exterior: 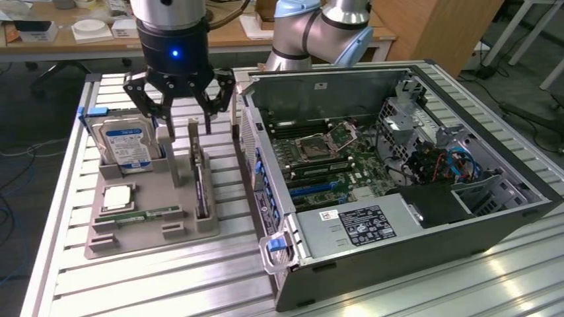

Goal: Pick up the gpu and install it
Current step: 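Pick up the gpu and move the gpu toward the slot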

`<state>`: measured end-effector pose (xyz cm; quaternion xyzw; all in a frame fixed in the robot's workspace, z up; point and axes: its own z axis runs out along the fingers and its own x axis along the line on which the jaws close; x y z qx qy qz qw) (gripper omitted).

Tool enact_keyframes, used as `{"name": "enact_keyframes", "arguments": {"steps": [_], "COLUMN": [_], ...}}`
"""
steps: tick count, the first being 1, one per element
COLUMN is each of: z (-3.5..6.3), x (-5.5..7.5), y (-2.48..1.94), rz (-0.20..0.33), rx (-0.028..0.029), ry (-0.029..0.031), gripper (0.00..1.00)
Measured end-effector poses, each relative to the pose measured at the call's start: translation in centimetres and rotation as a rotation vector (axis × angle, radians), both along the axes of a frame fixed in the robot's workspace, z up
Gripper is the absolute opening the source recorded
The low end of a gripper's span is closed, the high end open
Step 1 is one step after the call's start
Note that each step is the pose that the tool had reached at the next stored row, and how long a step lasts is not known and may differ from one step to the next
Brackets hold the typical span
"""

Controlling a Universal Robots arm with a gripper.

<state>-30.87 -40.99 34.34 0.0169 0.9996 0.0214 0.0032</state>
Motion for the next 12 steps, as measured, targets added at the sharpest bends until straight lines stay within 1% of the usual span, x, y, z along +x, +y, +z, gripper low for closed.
{"name": "enact_keyframes", "arguments": {"steps": [7,12], "z": [-1.14,-1.83], "x": [0.0,0.0], "y": [-0.13,-0.14], "rz": [0.000,0.000], "rx": [0.0000,0.0001], "ry": [-0.0091,-0.0183], "gripper": [0.59,0.59]}}
